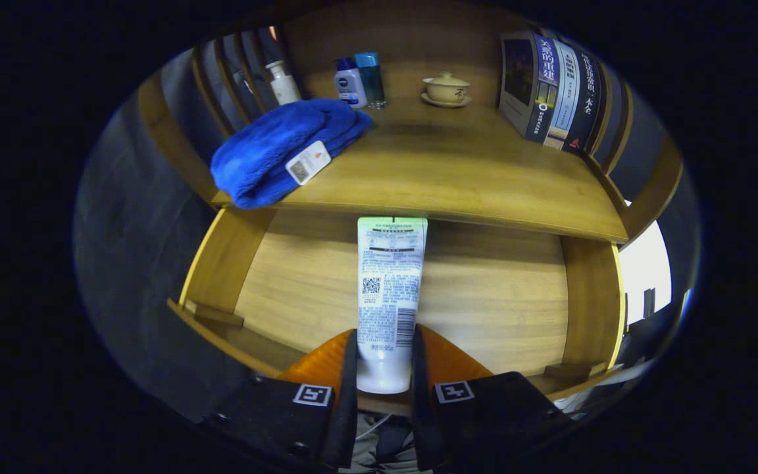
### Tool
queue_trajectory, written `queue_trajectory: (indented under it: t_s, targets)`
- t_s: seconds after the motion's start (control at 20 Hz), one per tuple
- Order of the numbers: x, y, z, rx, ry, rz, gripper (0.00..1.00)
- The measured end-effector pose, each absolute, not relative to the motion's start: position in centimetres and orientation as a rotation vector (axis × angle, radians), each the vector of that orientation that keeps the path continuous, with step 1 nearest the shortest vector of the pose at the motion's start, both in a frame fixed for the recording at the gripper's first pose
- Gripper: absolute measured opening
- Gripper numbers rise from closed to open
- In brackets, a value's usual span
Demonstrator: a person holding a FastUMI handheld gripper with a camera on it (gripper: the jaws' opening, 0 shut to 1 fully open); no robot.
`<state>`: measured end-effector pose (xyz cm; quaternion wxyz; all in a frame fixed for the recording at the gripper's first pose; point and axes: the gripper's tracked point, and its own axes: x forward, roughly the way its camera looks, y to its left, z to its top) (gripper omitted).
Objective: Pull open the drawer, take out the items inside it, and place them on the countertop above the cabinet.
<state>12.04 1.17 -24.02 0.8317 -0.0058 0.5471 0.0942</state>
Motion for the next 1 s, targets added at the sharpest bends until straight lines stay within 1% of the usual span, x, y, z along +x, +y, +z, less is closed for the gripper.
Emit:
queue_trajectory:
  t_s: [0.1,0.2,0.35,0.45,0.65,0.8,1.0]
  targets:
    - [12.6,1.8,-21.5,-0.02,1.1,0.22,0.43]
    - [15.0,2.3,-19.0,-0.009,1.025,0.221,0.43]
    - [20.5,2.2,-17.4,0.007,0.933,0.155,0.43]
    - [24.3,1.2,-17.5,0.005,0.897,0.084,0.43]
    - [29.4,0.5,-20.8,0.03,0.893,0.022,0.43]
    - [30.4,-1.0,-23.5,0.015,0.95,-0.033,0.43]
    - [31.4,-0.8,-23.7,0.029,0.924,-0.014,0.43]
